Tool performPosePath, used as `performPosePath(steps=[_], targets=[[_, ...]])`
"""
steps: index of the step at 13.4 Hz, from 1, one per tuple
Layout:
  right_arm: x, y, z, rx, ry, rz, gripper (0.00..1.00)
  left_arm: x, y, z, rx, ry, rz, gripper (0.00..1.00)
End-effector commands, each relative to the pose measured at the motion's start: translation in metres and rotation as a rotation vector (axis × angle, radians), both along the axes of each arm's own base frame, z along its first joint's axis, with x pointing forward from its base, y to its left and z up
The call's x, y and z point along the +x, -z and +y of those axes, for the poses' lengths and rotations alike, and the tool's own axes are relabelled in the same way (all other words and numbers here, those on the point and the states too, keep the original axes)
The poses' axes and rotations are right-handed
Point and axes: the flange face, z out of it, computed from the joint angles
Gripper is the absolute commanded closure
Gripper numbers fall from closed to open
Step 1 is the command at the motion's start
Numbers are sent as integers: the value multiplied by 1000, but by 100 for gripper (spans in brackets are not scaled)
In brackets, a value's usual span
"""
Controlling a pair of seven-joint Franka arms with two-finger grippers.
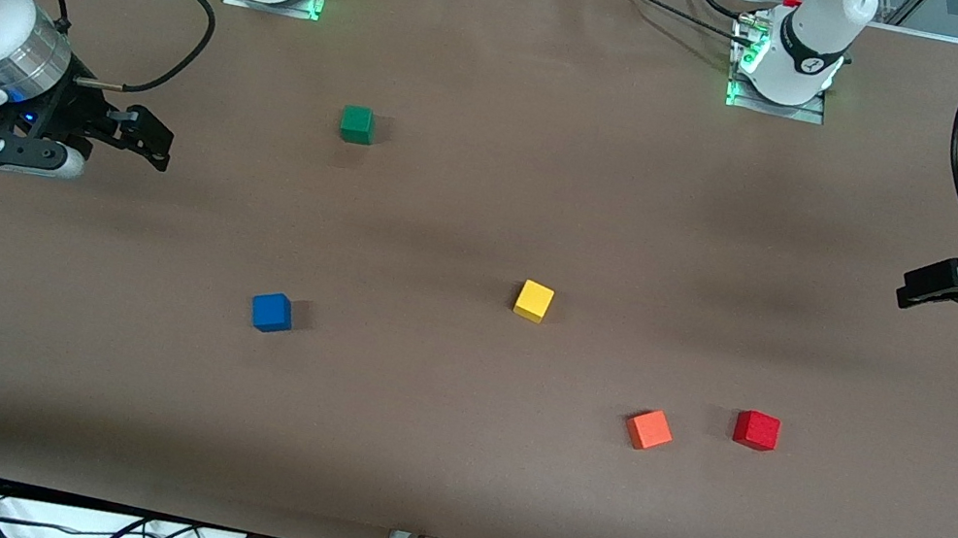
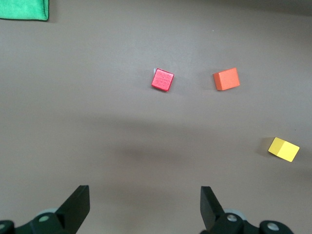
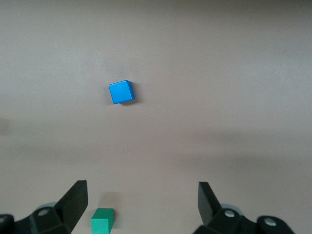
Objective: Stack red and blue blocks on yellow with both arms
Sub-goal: 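Move the left gripper toward the red cube while the right gripper reaches the blue cube, then grasp the red cube with the left gripper while the right gripper grasps the blue cube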
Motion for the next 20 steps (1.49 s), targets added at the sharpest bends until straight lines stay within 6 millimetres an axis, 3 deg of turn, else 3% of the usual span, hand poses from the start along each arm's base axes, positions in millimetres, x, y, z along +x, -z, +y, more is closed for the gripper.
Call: performPosePath(steps=[1, 3, 6, 10, 12, 14, 16, 18, 20], targets=[[2, -4, 1, 15, -13, -8, 0, 0, -1, 2, 23, 18, 6, 0], [2, -4, 1, 15, -15, -8, 0, 2, 2, 1, 23, 19, 11, 0], [2, -4, 2, 14, -15, -8, 1, 15, 34, -2, 22, 28, 55, 0], [2, -3, 8, 8, -27, -7, 1, 56, 117, -13, 20, 47, 66, 0], [5, 16, 22, -1, -52, 25, 0, 72, 167, -15, 10, 127, 79, 0], [14, 42, 31, 3, -60, 53, 0, 89, 220, -12, 1, 235, 60, 0], [32, 102, 56, 2, -97, 88, 0, 101, 275, -13, 0, 273, 47, 0], [52, 149, 86, 2, -133, 54, 1, 105, 309, -17, -3, 282, 41, 0], [75, 198, 94, 4, -139, 37, 1, 102, 327, -16, 0, 285, 27, 0]])
